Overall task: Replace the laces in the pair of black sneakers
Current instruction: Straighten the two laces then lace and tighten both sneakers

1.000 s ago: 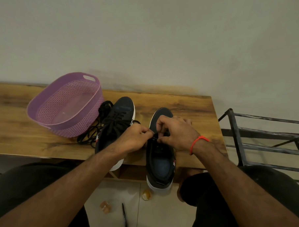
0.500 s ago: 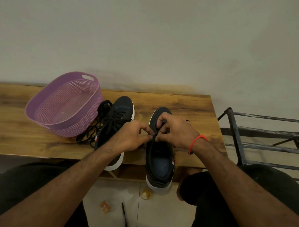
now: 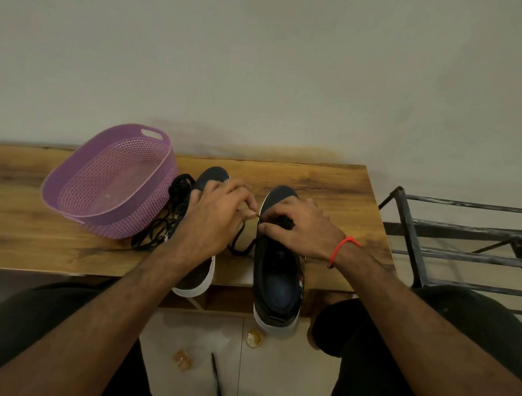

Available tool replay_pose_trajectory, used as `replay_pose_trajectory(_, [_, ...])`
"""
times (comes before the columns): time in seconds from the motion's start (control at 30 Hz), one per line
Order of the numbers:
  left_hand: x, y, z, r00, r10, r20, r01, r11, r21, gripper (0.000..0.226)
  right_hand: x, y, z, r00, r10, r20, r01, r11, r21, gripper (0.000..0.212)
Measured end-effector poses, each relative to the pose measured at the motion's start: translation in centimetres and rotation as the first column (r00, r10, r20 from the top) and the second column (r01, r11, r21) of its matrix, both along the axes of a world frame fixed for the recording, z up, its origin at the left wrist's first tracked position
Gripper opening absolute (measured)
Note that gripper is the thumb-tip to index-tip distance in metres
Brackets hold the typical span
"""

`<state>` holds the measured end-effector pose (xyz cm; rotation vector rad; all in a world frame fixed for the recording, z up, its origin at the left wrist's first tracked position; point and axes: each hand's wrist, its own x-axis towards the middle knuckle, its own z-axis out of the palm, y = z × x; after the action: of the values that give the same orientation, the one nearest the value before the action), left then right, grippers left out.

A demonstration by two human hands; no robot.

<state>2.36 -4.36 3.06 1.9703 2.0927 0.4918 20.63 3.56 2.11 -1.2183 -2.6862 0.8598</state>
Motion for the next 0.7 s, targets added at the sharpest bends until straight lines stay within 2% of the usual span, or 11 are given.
replay_pose_trajectory(0.13, [-0.5,0.0,1.0,0.982,0.036,0.183,-0.094,0.943,0.32,0.008,-0.3,-0.4,-0.3,0.998,0.032,0.052,-0.032,0.999,-0.001,0.032])
replay_pose_trajectory(0.2, [-0.9,0.1,0.7,0.969,0.034,0.246,-0.125,0.922,0.366,0.008,-0.3,-0.4,-0.6,0.999,0.034,0.018,-0.034,0.999,0.003,0.028])
replay_pose_trajectory(0.27, [-1.2,0.2,0.6,0.959,0.042,0.282,-0.104,0.972,0.209,0.005,-0.3,-0.2,-0.7,0.999,0.018,-0.05,-0.018,1.0,0.01,0.016])
replay_pose_trajectory(0.33, [-1.0,0.2,0.3,0.944,0.048,0.326,-0.024,0.997,-0.078,0.006,-0.4,-0.2,-0.5,0.974,-0.033,-0.222,0.029,0.999,-0.023,0.019])
replay_pose_trajectory(0.4, [-0.6,0.2,-0.4,0.922,0.045,0.384,0.042,0.976,-0.214,0.01,-0.5,-0.3,-0.1,0.897,-0.102,-0.429,0.063,0.993,-0.104,0.018])
replay_pose_trajectory(0.5, [0.4,0.1,-0.7,0.775,0.092,0.625,0.12,0.95,-0.289,0.035,-0.7,-0.5,0.7,0.785,-0.201,-0.586,0.051,0.964,-0.263,0.012])
replay_pose_trajectory(0.53, [0.7,0.1,-0.7,0.753,0.092,0.651,0.137,0.947,-0.292,0.04,-0.7,-0.5,0.8,0.761,-0.226,-0.608,0.039,0.951,-0.306,0.011])
replay_pose_trajectory(0.63, [1.2,0.1,-0.6,0.823,0.047,0.566,0.077,0.978,-0.193,0.024,-0.6,-0.5,0.8,0.74,-0.262,-0.619,0.018,0.928,-0.371,0.008])
replay_pose_trajectory(0.7, [1.1,0.1,-0.8,0.843,0.064,0.534,0.002,0.993,-0.122,0.016,-0.2,-0.4,1.0,0.752,-0.263,-0.605,-0.007,0.914,-0.406,0.014])
